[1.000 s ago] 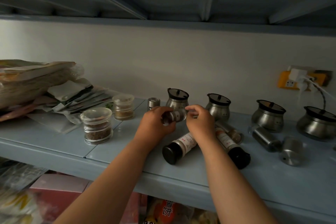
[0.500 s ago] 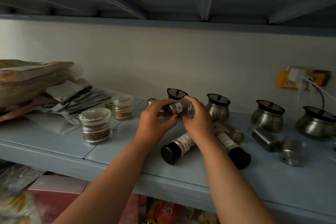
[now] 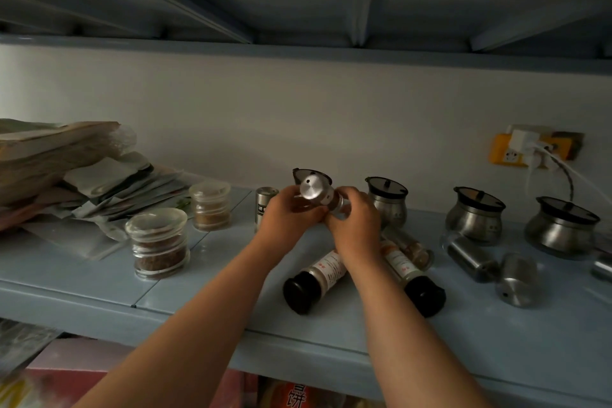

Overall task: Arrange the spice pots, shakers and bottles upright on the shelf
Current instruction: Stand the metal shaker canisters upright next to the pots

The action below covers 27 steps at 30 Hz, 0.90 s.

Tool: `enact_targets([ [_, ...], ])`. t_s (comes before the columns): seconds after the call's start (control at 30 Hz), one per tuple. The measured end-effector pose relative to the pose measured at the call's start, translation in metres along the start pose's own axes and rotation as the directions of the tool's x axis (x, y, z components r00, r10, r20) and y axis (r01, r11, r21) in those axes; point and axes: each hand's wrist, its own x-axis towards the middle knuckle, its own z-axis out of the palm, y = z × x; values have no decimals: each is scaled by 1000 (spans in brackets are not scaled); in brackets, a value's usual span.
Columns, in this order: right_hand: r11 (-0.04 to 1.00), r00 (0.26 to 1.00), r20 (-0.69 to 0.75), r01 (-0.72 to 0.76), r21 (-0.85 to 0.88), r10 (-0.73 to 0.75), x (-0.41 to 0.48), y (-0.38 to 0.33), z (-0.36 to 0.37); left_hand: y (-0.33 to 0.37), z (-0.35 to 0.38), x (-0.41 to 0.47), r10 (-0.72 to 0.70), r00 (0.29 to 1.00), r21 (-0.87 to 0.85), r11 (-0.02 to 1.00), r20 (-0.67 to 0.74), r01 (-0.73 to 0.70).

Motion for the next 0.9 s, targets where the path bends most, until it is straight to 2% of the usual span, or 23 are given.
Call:
enact_targets([
  [0.27,994,994,-24,-110,21,110,3,9,6,-13,13,6,2,999,-60,998,-44,-4],
  [0.43,992,988,96,-124,11,123,-1,3,4,-13,12,4,-16,992,-92,996,-123,5],
  [0.6,970,956,176,-241,26,233,-5,-2,-3,-19,13,5,-44,993,-36,999,-113,40],
  [0.77,936,921,213,-346,58,327,-9,-6,-6,-23,10,6,10,998,111,994,-63,-3],
  [0.9,922,910,222,-376,95,349,-10,-8,-9,-24,10,5,5,1000,173,985,-28,0],
])
